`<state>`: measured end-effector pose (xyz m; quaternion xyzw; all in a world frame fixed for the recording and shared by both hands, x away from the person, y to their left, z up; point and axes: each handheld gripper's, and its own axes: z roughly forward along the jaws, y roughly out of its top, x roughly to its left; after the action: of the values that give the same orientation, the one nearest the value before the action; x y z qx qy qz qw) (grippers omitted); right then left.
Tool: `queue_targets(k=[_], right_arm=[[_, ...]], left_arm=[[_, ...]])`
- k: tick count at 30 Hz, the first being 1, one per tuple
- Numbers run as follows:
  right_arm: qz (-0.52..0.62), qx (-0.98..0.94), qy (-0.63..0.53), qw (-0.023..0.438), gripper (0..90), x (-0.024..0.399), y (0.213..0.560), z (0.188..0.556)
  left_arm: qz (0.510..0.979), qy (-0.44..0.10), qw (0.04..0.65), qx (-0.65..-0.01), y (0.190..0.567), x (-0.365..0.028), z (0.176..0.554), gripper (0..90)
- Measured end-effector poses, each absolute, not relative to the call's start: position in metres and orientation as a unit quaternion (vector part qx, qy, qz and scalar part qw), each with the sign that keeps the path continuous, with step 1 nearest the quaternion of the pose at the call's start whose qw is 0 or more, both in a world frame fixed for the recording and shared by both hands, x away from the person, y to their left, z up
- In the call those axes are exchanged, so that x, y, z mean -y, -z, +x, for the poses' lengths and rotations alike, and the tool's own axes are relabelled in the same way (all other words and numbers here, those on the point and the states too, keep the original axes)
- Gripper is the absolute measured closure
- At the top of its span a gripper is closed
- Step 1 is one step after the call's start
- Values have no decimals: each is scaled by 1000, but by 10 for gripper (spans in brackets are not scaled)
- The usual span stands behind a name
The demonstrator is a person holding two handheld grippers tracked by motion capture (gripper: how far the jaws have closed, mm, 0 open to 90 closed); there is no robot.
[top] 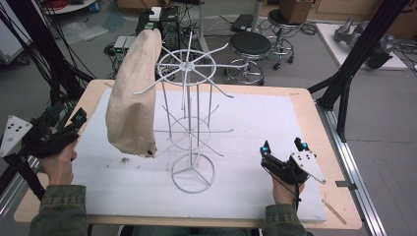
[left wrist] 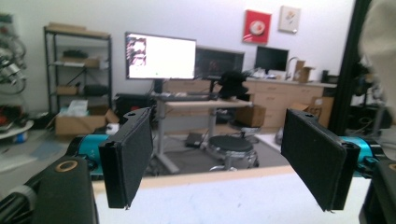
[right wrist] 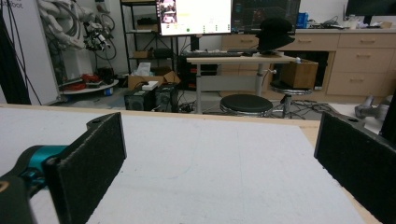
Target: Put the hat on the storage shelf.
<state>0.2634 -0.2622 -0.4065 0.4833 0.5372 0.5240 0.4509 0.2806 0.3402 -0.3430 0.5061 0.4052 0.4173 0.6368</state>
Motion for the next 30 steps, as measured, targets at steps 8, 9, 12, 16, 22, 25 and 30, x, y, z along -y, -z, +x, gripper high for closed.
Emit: queue_targets(k=[8, 9, 12, 16, 22, 25, 30], right_arm=[[483, -537, -523, 453, 12, 263, 407, 263], [483, -537, -523, 453, 13, 263, 407, 263], [484, -535, -524, 453, 12, 263, 406, 263], [485, -535, -524, 452, 13, 264, 407, 263], [484, -536, -523, 452, 13, 263, 407, 263], [483, -536, -524, 452, 13, 263, 407, 263], [484, -537, -522, 453, 12, 263, 407, 263]], left_arm=[[494, -422, 626, -431, 362, -349, 273, 254], [493, -423, 624, -434, 365, -350, 272, 254], [488, -430, 618, -442, 374, -351, 266, 254], [494, -434, 603, -453, 388, -351, 261, 260], [490, -442, 590, -465, 405, -352, 257, 260], [496, -450, 578, -466, 412, -349, 256, 273], [507, -461, 559, -467, 423, -347, 253, 265]])
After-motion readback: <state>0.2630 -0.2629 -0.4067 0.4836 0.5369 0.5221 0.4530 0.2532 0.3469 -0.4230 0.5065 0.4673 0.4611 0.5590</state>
